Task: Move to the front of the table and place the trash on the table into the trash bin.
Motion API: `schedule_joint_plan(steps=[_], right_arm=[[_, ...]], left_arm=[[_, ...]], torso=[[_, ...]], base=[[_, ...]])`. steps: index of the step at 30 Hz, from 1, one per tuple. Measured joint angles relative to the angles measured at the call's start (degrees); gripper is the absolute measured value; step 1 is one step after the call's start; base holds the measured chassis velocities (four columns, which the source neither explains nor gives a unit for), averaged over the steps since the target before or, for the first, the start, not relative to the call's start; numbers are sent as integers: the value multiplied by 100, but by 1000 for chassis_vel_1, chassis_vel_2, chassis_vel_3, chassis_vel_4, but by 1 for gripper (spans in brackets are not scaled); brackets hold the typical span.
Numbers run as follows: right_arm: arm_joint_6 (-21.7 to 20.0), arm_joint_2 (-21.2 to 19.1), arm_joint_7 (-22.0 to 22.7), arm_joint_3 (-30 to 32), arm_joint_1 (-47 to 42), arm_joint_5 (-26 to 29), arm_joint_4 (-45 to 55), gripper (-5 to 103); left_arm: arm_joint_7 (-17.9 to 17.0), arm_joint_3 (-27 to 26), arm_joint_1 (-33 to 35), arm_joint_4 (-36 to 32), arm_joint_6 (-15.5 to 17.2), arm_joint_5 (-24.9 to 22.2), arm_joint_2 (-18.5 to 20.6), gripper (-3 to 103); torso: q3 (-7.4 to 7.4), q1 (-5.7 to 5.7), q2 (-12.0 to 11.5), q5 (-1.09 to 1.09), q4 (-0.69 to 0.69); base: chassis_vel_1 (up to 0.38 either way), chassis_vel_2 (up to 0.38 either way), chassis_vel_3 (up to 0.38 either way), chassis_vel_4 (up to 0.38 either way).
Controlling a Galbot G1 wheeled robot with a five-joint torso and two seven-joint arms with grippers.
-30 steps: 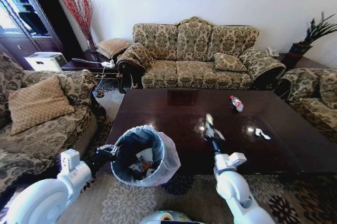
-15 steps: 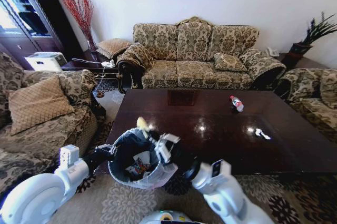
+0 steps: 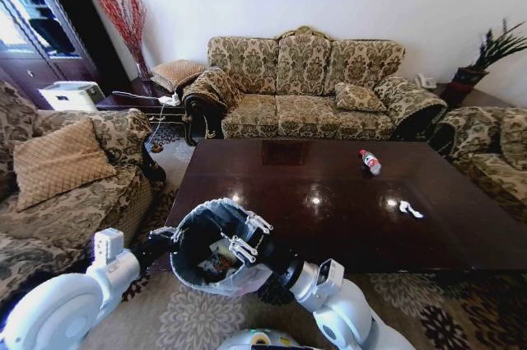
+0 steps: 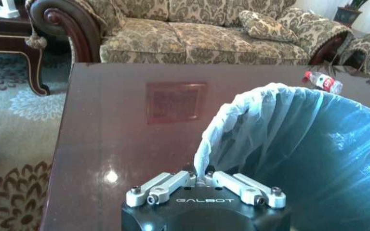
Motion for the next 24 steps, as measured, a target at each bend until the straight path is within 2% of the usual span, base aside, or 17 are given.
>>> schedule_joint_plan(steps=[1, 3, 4, 5, 6, 7, 9, 10, 11, 18, 19, 24], right_arm=[[22, 64, 220, 145, -100, -76, 55, 59], [-67, 272, 1355, 428, -334, -625, 63, 70], [-67, 272, 1355, 428, -334, -625, 63, 70], [-151, 373, 2001, 590, -437, -765, -44, 76], [-220, 423, 2357, 720, -499, -743, -125, 82], [-268, 452, 2562, 845, -553, -658, -165, 82], [-329, 529, 2888, 1228, -689, -307, -248, 92], [-328, 640, 2985, 1663, -771, 22, -374, 99], [-322, 670, 2986, 1799, -781, 95, -418, 99], [-289, 719, 2955, 2415, -789, 396, -673, 100], [-275, 720, 2944, 2550, -778, 452, -772, 100], [-249, 679, 2903, 2836, -764, 573, -1096, 100]], left_arm=[[1, 1, 1, 0, 0, 11, -30, 0], [2, -32, 15, 0, 24, 123, -163, 0], [2, -32, 15, 0, 24, 123, -163, 0], [-11, -47, -11, 1, 51, 190, -307, 0], [-17, -48, -35, 1, 68, 226, -417, 0], [-14, -47, -58, 1, 75, 261, -521, 0], [-11, -88, -165, 1, 77, 339, -827, 0], [-5, -177, -236, 1, 71, 351, -1110, 0], [-2, -193, -236, 1, 65, 361, -1184, 0], [114, -164, -260, 2, -19, 674, -1615, 0], [144, -145, -282, 2, -54, 749, -1767, 0], [248, -113, -262, 2, -158, 953, -1989, 0]], torso=[[0, 0, 0, 0, 0], [0, 0, 0, 2, -2], [0, 0, 0, 2, -2], [0, 0, -1, 2, 0], [0, 0, -1, 2, 1], [0, 0, -1, 1, 1], [0, 0, -1, 0, 0], [0, 0, -1, 2, -1], [0, 0, -1, 1, 0], [0, 0, -1, 0, 1], [0, 0, -1, 0, 0], [0, 0, -1, 1, 0]], base=[[0, 0, 0, 0], [0, 0, 0, 0], [0, 0, 0, 0], [0, 0, 0, 0], [0, 0, 0, 0], [0, 0, 0, 0], [0, 0, 0, 0], [0, 0, 0, 0], [0, 0, 0, 0], [-62, -46, 62, 55], [-143, -134, 128, 143], [-194, -197, 184, 183]])
